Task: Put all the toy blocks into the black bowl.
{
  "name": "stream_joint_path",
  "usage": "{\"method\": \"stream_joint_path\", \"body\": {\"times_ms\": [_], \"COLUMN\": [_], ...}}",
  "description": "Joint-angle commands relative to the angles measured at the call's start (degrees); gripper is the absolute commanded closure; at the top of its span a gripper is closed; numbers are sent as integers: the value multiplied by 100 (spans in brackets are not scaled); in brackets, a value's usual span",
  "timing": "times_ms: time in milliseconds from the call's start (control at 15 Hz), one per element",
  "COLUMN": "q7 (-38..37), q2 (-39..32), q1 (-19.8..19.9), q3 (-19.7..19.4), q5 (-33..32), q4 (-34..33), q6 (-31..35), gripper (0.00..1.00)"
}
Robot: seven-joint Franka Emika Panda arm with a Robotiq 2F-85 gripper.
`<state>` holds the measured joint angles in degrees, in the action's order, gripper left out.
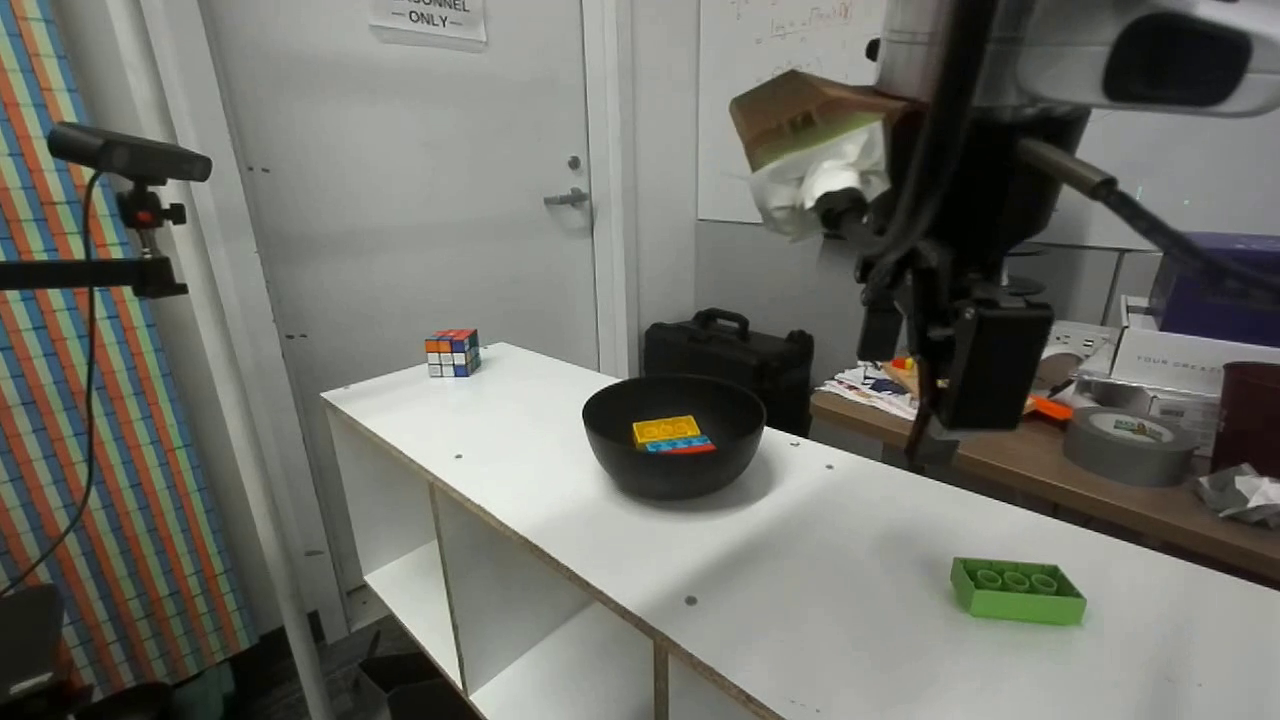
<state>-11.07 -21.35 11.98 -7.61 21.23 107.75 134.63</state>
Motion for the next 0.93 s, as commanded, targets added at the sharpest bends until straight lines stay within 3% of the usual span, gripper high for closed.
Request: {"method": "stream_joint_path", "body": {"times_ms": [0,467,867], "q7": [-824,-1860,-2236], "q2": [-814,-2027,-2448], "q1": [-164,-328,-426], "q3": [-242,-504,-785], "q5": [-630,-1252,-1649], "q4": [-994,-1946,-2542], "q6": [-333,-604,-832], "gripper": [0,0,0]}}
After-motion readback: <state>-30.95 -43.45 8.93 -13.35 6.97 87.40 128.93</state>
